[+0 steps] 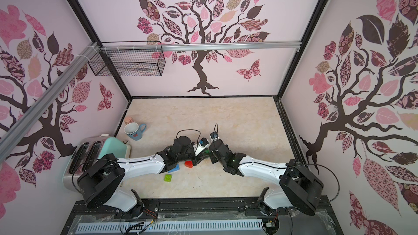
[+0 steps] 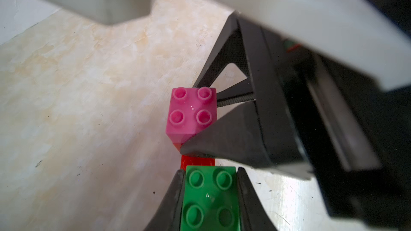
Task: Assemble the number 4 with lego
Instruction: Assemble the lego brick with the lego brick.
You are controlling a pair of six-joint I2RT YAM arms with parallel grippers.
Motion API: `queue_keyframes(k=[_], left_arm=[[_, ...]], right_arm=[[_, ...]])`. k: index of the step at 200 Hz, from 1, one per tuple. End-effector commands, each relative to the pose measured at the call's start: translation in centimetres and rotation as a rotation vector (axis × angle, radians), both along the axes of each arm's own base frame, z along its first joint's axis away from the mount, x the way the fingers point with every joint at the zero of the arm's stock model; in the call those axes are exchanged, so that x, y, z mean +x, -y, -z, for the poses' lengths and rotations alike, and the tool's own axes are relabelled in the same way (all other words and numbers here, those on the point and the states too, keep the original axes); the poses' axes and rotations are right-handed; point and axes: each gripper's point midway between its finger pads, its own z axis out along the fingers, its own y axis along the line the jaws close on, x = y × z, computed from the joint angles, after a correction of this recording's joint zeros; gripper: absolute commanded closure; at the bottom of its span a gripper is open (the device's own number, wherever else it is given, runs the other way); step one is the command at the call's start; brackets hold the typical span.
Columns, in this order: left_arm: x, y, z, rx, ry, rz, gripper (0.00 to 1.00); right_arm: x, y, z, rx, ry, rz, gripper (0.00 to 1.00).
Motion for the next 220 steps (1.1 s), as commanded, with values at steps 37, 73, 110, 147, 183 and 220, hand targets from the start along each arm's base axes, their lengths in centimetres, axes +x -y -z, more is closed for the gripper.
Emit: queue_keyframes(k=[37, 73, 110, 147, 183, 220], left_arm=[[1.1, -1.3, 0.3, -0.003, 0.080, -0.060, 1.00], [1.0, -1.3, -1.2, -0.040, 0.106, -0.055, 1.00], [1.0, -1.5, -2.2, -0.049, 0.116, -0.050, 1.00], [1.5, -1.6, -1.9, -0.043, 0.117, -0.063, 1.00], [1.9, -1.5, -0.8, -0.031, 0.087, -0.062, 1.00], [1.6, -1.5, 0.9, -0.023, 0.047, -0.053, 1.00]], right_arm=[[-3.0, 2.7, 5.4, -0.163, -0.177, -0.013, 1.00], [-3.0, 2.8, 5.4, -0.163, -0.176, -0.008, 1.00], [-3.0, 2.8, 5.5, -0.163, -0.177, -0.008, 1.00], [-3.0, 2.8, 5.4, -0.161, -0.176, -0.011, 1.00], [-3.1, 2.8, 5.5, -0.163, -0.182, -0.012, 1.00], [-3.1, 2.7, 5.5, -0.162, -0.182, -0.013, 1.00]])
